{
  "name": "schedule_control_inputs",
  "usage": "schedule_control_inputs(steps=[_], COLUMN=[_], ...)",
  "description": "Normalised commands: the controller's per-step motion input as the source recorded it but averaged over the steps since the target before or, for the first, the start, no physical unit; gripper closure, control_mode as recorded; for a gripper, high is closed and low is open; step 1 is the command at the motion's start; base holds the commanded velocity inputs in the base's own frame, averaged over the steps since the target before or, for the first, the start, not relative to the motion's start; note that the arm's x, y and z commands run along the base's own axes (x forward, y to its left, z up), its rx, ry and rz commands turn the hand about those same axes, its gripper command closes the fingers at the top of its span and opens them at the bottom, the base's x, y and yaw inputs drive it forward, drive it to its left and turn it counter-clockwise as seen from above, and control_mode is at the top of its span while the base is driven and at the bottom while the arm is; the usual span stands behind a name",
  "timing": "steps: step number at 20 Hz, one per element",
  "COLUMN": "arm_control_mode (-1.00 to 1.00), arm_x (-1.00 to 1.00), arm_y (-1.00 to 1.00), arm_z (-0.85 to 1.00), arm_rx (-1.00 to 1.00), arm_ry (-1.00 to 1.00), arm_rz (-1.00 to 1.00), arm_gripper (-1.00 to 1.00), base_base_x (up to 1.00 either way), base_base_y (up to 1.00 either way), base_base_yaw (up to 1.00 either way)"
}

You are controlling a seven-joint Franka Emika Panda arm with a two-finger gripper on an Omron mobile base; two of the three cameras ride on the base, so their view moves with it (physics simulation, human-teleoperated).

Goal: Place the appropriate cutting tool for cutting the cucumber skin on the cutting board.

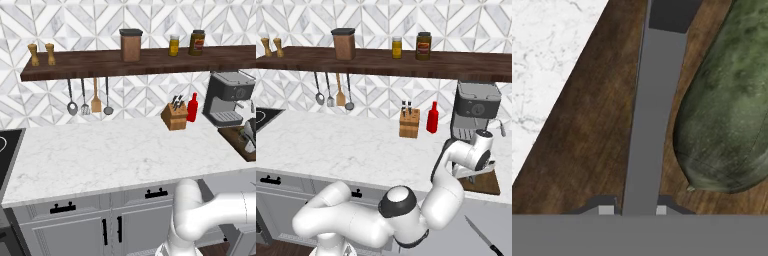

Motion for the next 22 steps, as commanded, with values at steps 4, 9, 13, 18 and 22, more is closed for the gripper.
schedule_control_inputs(steps=[4,9,13,18,22], arm_control_mode=[-1.0,-1.0,-1.0,-1.0,-1.0], arm_x=[0.06,0.0,0.0,-0.07,-0.66], arm_y=[-0.16,-0.32,-0.17,0.0,0.11], arm_z=[-0.1,0.01,0.3,0.63,0.53], arm_rx=[0.0,0.0,0.0,0.0,0.01], arm_ry=[0.01,0.0,0.0,0.0,0.0], arm_rz=[0.0,0.01,0.01,0.04,0.06], arm_gripper=[-1.0,-1.0,-1.0,-1.0,-1.0], base_base_x=[0.0,0.0,0.0,0.0,0.0], base_base_y=[0.0,0.0,0.0,0.0,0.0], base_base_yaw=[0.0,0.0,0.0,0.0,0.0])
